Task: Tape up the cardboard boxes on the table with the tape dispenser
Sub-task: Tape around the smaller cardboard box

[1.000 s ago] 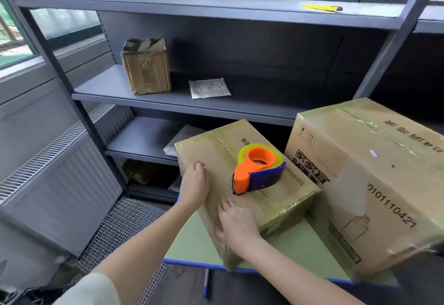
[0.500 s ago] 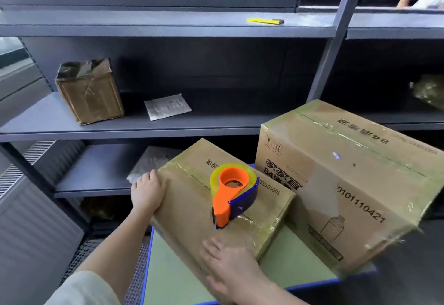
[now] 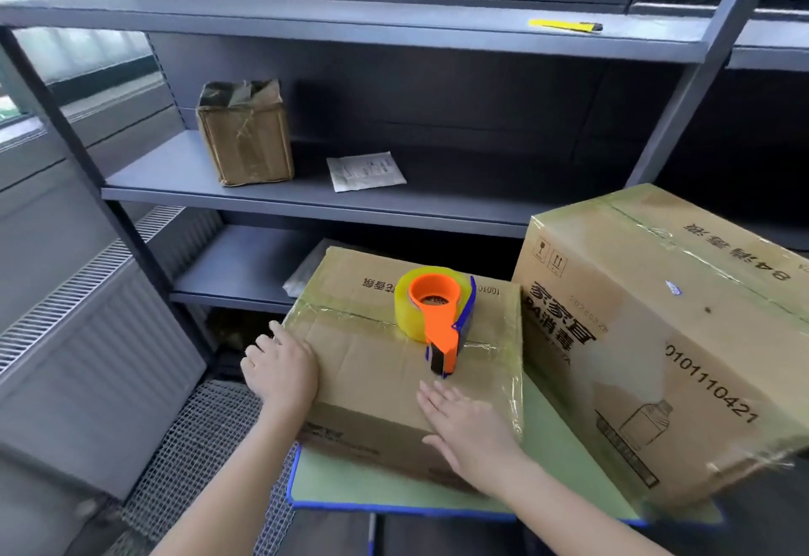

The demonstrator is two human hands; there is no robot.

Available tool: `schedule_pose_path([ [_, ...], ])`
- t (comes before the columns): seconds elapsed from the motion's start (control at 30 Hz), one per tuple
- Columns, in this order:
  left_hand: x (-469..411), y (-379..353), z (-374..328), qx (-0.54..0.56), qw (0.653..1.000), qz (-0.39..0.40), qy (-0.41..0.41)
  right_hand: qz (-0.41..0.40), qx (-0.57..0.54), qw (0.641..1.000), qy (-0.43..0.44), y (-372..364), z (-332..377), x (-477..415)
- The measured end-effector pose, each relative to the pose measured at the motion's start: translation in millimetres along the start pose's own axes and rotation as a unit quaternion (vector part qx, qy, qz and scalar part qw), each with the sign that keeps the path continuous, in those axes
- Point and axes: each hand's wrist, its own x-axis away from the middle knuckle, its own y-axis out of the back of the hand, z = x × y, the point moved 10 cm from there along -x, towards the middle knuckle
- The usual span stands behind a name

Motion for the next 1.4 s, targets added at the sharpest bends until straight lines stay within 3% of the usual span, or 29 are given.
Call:
schedule_pose_path([
  [0.17,55.6,15.9,10.5,-0.030,0.998,-0.055,0.022,0.006,-0.001,0.998,-0.059,13.4,-37.8,-3.2],
  [0.33,107.7,7.9,-22.5,-0.091,0.994,-0.019,-0.059,0.046,-0.020,0.985,-0.167,14.1,-74.5,-19.8],
  [0.43,101.2,13.8,-17.9,-0.111,0.990,0.011,-0.081,0.077,-0.029,0.980,-0.181,11.5,-57.5,-30.1],
  [0.57,68.0,17.9,-4.5,-0.072,0.989,0.015,-0.126,0.158,-0.019,0.976,-0.148,5.6,-23.3,-41.6],
  [0.7,40.3,19.5,-3.1,-0.086,0.983,0.011,-0.164,0.203,-0.112,0.968,-0.098,7.5,23.3,-55.1],
  [0.77,28.3,22.3,-2.1,-0.081,0.985,0.023,-0.153,0.200,-0.130,0.966,-0.104,4.2,52.2,-63.9],
  [0.93,-7.8,35.4,-5.3,-0.110,0.980,-0.054,-0.158,0.146,-0.076,0.979,-0.118,-3.5,88.6,-77.3],
  [1.1,-37.5,2.6,-18.5,-0.156,0.967,0.069,-0.187,0.110,-0.071,0.991,-0.037,0.9,86.9,-76.7],
  [1.2,-50.3,-2.8,-20.7,-0.172,0.963,0.073,-0.195,0.097,-0.092,0.991,0.003,0.1,79.3,-67.8],
  [1.33,-55.3,-10.3,-17.8,-0.138,0.971,0.129,-0.149,0.093,-0.119,0.987,0.052,0.5,64.7,-48.1],
  [1.4,-46.5,-11.3,-15.6,-0.132,0.975,0.119,-0.135,0.100,-0.127,0.985,0.064,1.0,63.2,-40.1],
])
